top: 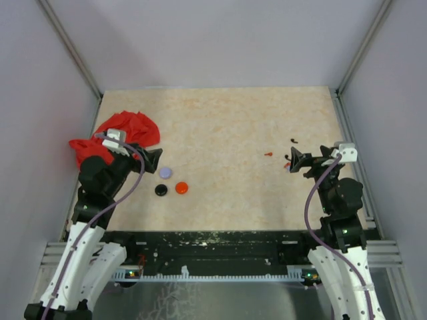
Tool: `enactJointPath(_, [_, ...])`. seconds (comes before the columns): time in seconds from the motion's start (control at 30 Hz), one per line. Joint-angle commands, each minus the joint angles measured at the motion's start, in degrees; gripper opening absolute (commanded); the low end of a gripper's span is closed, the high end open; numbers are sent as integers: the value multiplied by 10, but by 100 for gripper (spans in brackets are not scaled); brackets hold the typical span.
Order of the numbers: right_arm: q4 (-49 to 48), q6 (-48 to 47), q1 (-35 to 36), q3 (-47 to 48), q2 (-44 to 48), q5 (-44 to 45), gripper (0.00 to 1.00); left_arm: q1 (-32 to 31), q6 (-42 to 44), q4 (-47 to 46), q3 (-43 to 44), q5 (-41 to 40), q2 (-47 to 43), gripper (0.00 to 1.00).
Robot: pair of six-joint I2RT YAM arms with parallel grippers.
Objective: Insert the wireless bluetooth earbuds into the charging case
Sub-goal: Pick up the charging case at the center of the board.
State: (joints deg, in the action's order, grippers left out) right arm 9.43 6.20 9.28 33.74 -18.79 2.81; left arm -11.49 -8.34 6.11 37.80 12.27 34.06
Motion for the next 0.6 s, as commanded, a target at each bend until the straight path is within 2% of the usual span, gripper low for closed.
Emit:
enactJointPath(0.0, [-24, 7, 5, 13, 7, -7, 96, 3, -8, 4, 20, -1, 2, 100])
enactJointPath(0.23, [-28, 18, 5, 9, 2, -21, 98, 3, -35, 42, 31, -19, 20, 100])
enactJointPath(0.57, [18, 27, 6, 29, -20, -67, 98, 3, -96, 123, 38, 13, 68, 100])
